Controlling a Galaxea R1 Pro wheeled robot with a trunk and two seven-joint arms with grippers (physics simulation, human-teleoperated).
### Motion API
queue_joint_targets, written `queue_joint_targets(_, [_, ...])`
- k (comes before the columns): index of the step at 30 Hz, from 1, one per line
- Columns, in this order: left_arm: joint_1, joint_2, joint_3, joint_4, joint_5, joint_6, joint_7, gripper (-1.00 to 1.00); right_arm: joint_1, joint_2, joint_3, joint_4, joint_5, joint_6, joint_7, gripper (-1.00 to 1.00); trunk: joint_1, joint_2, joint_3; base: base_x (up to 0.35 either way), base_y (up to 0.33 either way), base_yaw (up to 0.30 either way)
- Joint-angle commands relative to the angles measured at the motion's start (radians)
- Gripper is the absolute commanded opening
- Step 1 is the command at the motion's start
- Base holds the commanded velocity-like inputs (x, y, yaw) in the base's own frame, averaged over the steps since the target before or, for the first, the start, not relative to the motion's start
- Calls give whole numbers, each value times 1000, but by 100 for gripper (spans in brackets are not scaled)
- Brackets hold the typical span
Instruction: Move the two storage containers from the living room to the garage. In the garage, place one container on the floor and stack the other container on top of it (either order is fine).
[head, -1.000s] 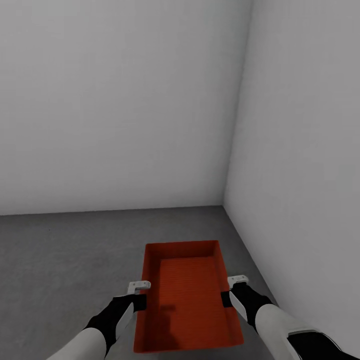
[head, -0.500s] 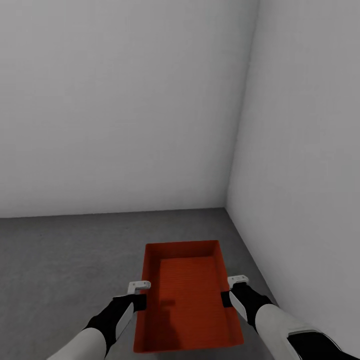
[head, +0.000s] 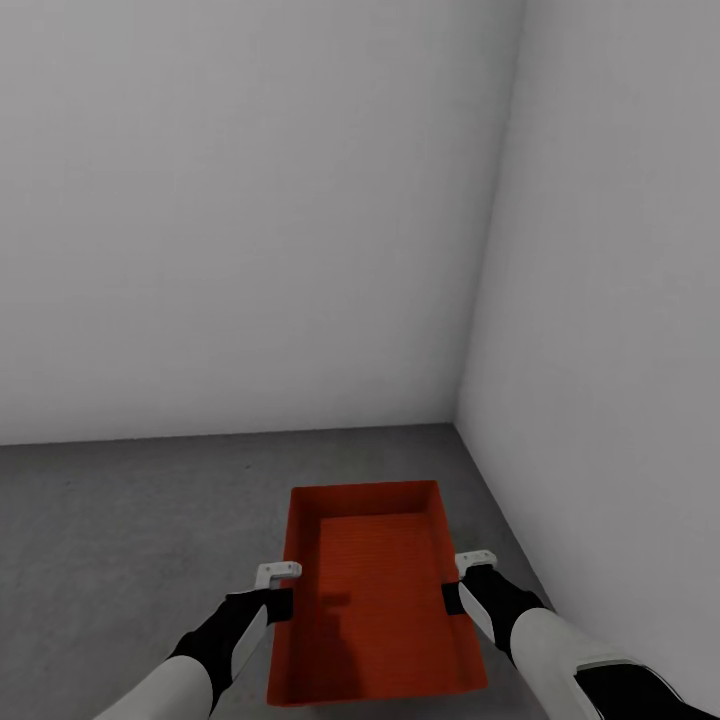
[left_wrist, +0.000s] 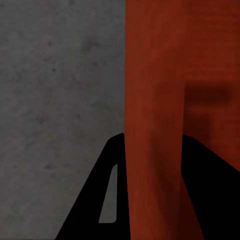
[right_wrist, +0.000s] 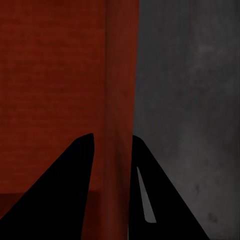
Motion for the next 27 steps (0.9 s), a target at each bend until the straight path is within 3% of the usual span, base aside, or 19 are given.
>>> queue_joint_targets(1, [0, 0, 7, -2, -10, 7, 5, -100, -1, 0, 1, -3, 5, 8, -2, -100, 0, 0, -1, 114, 0, 0])
queue_joint_targets(22, [0, 0, 5, -3, -10, 6, 5, -100, -1, 0, 1, -3, 5, 8, -2, -100, 0, 0, -1, 18, 0, 0])
queue_joint_targets(27, [0, 0, 5, -3, -10, 6, 5, -100, -1, 0, 1, -3, 5, 8, -2, -100, 19, -35, -17, 0, 0, 0])
